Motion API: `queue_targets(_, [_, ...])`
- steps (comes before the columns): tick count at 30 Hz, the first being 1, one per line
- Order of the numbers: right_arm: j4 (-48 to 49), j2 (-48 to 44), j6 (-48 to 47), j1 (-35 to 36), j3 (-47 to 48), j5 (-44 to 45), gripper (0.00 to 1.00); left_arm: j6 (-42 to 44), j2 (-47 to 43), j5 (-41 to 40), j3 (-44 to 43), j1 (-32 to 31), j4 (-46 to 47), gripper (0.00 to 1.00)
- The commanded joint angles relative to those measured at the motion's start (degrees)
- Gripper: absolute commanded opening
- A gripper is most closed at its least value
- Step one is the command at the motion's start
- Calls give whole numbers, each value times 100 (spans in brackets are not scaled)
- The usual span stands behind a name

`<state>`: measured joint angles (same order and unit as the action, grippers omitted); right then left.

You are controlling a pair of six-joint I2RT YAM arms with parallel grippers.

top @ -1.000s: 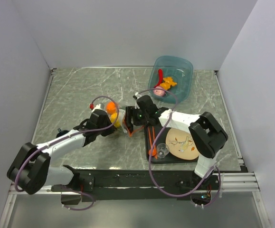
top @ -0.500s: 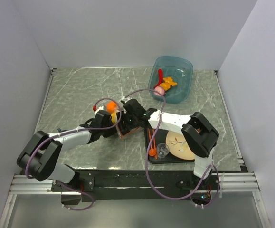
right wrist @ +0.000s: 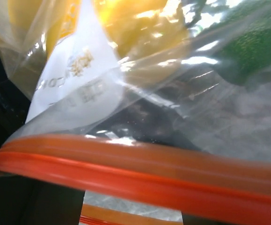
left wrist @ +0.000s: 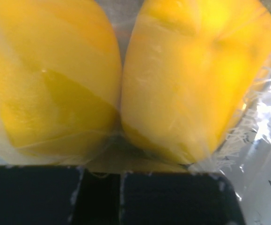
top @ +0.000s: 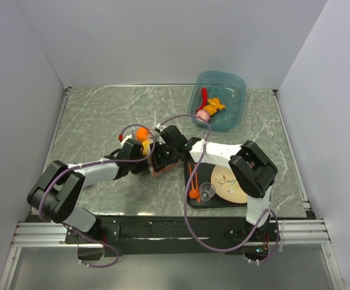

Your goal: Open the zip-top bag and remove the fake food

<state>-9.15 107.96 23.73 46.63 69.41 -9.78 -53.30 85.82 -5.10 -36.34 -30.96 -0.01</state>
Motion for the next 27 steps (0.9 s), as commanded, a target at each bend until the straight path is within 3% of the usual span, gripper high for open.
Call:
queue_targets(1, [351, -328, 237, -355, -410, -489, 52, -75, 154, -237, -102, 46, -157, 1])
queue_targets(27, [334, -2823, 756, -1323, -1746, -902, 46, 74, -162, 123, -312, 99, -333, 1])
